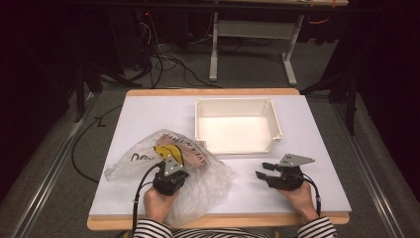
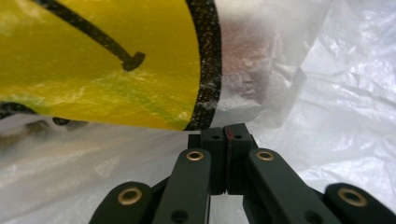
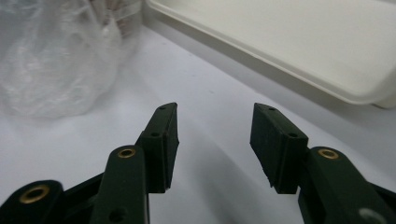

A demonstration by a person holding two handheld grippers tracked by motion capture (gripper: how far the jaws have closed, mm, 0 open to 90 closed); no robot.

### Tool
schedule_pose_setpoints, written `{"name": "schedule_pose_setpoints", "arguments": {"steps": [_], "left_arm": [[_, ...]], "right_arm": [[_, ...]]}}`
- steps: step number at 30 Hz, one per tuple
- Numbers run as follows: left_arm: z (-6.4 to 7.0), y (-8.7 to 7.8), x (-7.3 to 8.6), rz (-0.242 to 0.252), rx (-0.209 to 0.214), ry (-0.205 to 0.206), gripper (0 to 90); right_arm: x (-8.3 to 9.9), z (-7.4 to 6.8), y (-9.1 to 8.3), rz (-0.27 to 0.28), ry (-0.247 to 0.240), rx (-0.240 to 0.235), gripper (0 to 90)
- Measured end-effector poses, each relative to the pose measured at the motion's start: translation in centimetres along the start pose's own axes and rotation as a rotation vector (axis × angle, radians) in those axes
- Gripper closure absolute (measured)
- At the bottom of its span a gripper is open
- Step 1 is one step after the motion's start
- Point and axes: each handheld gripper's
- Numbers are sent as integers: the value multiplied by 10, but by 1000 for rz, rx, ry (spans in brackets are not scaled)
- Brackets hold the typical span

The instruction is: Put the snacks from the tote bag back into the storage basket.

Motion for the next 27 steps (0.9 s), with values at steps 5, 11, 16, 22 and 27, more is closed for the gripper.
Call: {"name": "schedule_pose_setpoints", "arguments": {"steps": [5, 11, 16, 22, 27], "left_arm": [[5, 1, -4, -2, 6, 20, 897], [12, 3, -7, 12, 26, 24, 897], [17, 7, -6, 13, 34, 26, 896], [18, 8, -5, -1, 39, 34, 892], [18, 3, -4, 17, 43, 38, 821]], "right_arm": [[-6, -10, 0, 3, -23, -27, 519], [-16, -23, 7, 19, -39, -77, 477], [-23, -28, 19, 17, -40, -120, 465], [-28, -33, 33, -9, -55, -165, 613], [-29, -31, 37, -29, -58, -189, 857]]}}
Point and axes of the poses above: each handheld gripper's, and its own axes: y roughly forward along the jaws, x roughly out of its underside, z roughly to its right, and after that the axes turned 6 degrees about -z, right-handed
